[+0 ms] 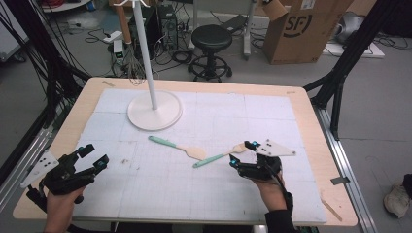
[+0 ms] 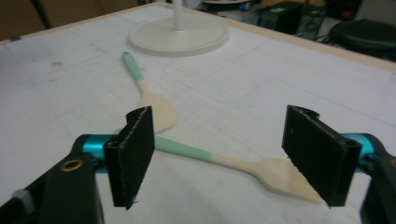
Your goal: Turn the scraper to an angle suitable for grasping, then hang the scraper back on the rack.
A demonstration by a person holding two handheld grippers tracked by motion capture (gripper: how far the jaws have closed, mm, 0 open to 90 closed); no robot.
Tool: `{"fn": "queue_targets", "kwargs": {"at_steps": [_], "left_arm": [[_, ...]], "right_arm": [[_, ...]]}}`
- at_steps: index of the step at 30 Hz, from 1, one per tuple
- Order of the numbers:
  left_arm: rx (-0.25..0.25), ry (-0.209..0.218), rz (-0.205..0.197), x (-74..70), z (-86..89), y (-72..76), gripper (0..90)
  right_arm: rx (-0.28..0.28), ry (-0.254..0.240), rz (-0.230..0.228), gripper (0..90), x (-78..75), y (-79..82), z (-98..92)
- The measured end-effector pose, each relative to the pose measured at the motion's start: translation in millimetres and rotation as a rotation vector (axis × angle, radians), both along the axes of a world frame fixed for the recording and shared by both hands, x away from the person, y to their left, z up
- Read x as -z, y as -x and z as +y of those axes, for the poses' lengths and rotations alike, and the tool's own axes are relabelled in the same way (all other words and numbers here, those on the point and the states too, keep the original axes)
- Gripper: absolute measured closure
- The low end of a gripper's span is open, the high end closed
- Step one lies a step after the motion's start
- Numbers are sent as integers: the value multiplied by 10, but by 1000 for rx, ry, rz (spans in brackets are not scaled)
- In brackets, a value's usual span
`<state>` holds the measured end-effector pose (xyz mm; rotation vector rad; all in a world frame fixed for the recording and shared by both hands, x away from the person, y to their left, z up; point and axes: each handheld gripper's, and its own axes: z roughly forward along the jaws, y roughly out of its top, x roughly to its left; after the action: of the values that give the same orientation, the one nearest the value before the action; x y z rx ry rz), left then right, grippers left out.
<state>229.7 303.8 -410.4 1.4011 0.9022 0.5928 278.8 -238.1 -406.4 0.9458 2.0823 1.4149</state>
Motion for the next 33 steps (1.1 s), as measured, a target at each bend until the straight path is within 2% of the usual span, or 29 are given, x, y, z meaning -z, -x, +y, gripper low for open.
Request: {"fn": "queue_targets", "kwargs": {"at_steps": [1,6,9,13,20,24,33], "left_arm": [[-4,-1,-5,-7,-14,2,165],[7,1,-14,-43,-45,0,167],[28,-6,-20,-55,-60,-16,177],[25,-6,-29,-40,-90,-15,179],[29,-2,-27,-17,-90,-7,179],[34,-5,-28,-5,-77,-11,179],[38,-7,-34,16,-31,32,178]], "right_arm": [[14,-3,-10,197,7,39,-60],[69,-34,-36,164,53,229,-328],[75,-37,-26,164,80,259,-409],[85,-43,-9,165,132,251,-435],[58,-39,-17,165,67,217,-330],[39,-28,-21,165,27,145,-217],[-53,19,22,166,-29,-143,228]]}}
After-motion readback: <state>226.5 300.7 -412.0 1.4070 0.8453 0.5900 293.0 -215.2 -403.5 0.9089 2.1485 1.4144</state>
